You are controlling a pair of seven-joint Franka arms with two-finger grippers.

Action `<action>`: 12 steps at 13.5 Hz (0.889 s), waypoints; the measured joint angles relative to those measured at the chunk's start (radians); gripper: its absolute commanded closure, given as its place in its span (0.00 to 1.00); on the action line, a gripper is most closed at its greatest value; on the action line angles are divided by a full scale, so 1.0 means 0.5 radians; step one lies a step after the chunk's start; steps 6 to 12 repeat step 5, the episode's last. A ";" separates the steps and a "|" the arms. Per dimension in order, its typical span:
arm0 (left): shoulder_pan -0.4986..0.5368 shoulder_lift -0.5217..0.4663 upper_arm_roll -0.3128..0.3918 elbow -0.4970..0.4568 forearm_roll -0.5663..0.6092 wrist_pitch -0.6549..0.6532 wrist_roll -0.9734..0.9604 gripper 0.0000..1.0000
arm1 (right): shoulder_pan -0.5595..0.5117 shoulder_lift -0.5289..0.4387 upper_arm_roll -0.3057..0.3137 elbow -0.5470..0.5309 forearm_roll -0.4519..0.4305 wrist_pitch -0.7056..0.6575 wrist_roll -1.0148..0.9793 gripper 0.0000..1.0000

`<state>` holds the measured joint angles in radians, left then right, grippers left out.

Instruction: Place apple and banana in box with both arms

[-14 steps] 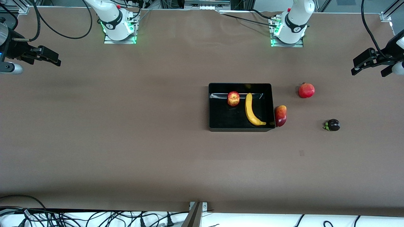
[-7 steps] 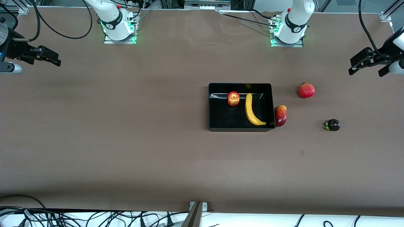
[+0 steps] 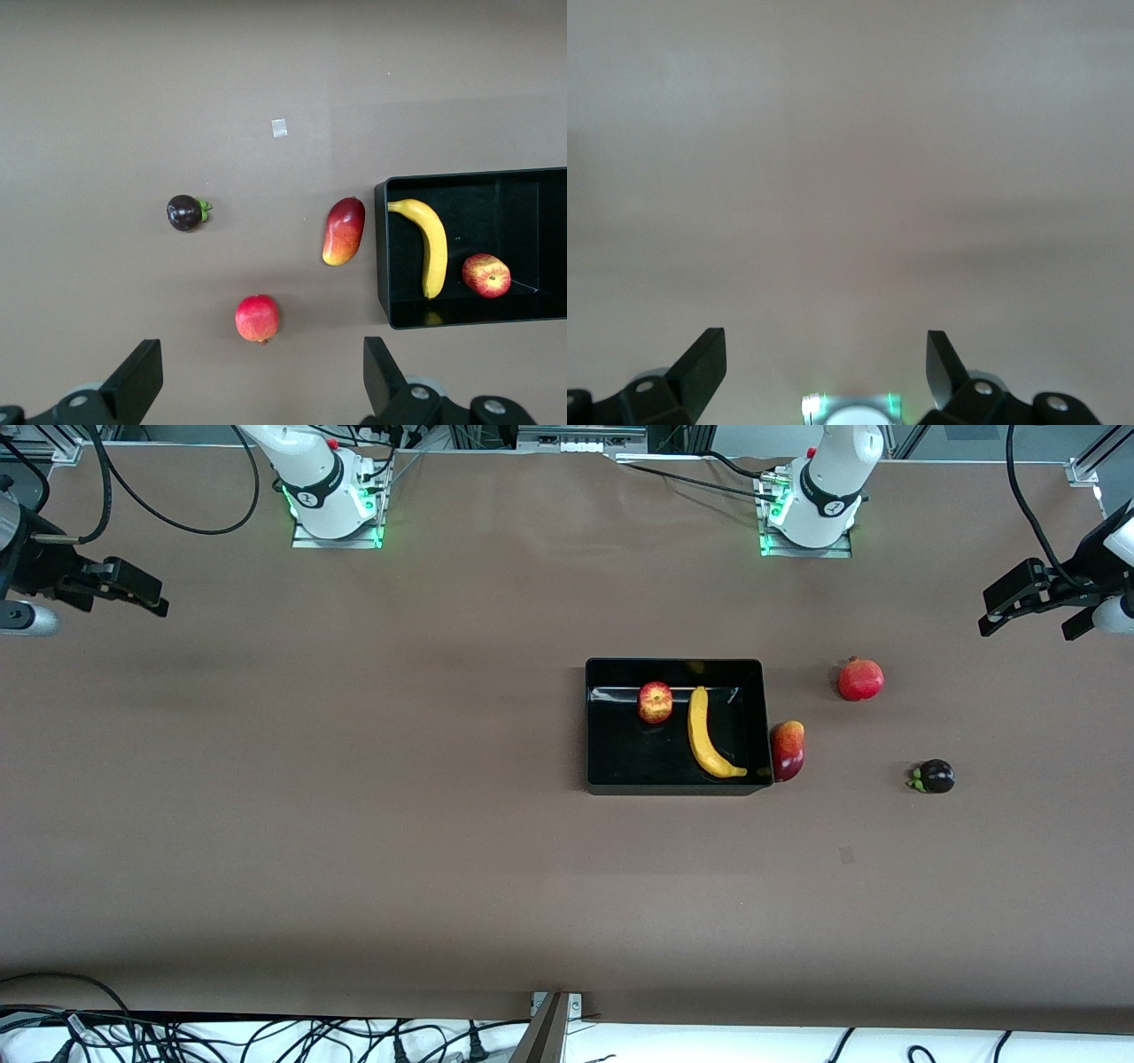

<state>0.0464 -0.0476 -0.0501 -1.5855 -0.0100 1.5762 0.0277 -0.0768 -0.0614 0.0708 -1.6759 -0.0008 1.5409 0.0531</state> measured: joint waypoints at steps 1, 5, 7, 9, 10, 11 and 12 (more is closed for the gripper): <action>0.000 0.000 0.000 0.000 0.000 0.000 0.000 0.00 | 0.000 0.003 0.000 0.000 0.000 0.032 0.000 0.00; 0.000 0.000 0.002 0.000 0.000 0.000 -0.001 0.00 | 0.000 0.005 0.000 0.000 0.000 0.048 0.000 0.00; 0.000 0.000 0.002 0.000 0.000 0.000 -0.001 0.00 | 0.000 0.005 0.000 0.000 0.000 0.048 0.000 0.00; 0.000 0.000 0.002 0.000 0.000 0.000 -0.001 0.00 | 0.000 0.005 0.000 0.000 0.000 0.048 0.000 0.00; 0.000 0.000 0.002 0.000 0.000 0.000 -0.001 0.00 | 0.000 0.005 0.000 0.000 0.000 0.048 0.000 0.00; 0.000 0.000 0.002 0.000 0.000 0.000 -0.001 0.00 | 0.000 0.005 0.000 0.000 0.000 0.048 0.000 0.00; 0.000 0.000 0.002 0.000 0.000 0.000 -0.001 0.00 | 0.000 0.005 0.000 0.000 0.000 0.048 0.000 0.00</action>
